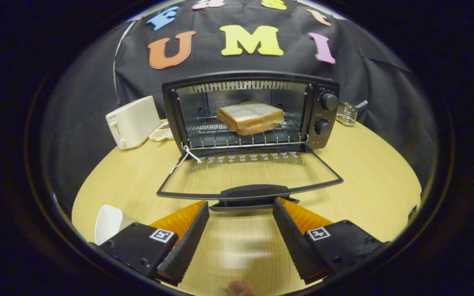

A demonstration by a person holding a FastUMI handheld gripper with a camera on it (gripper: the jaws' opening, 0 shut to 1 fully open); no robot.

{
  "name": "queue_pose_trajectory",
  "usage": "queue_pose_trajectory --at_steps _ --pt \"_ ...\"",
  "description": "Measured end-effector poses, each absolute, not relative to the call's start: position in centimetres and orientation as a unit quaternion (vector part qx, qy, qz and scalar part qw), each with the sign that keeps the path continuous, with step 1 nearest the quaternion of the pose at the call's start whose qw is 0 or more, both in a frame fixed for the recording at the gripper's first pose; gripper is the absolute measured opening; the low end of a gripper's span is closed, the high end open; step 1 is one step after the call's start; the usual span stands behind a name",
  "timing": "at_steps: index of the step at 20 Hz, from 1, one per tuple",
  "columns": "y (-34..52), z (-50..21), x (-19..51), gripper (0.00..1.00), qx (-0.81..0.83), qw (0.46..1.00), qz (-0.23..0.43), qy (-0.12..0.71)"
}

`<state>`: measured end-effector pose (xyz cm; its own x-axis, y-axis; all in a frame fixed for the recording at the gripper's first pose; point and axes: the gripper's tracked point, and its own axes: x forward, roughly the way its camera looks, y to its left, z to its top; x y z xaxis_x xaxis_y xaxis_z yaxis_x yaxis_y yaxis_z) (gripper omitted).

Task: Open the toaster oven, put the food inside, and close the toaster oven door.

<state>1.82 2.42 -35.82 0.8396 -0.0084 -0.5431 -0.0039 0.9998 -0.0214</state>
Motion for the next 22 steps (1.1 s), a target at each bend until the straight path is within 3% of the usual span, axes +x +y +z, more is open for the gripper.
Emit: queue_pose_trajectory --at_steps 22 --pt "2.8 -24.6 6.6 1.0 0.021 0.988 -0.009 0.153"
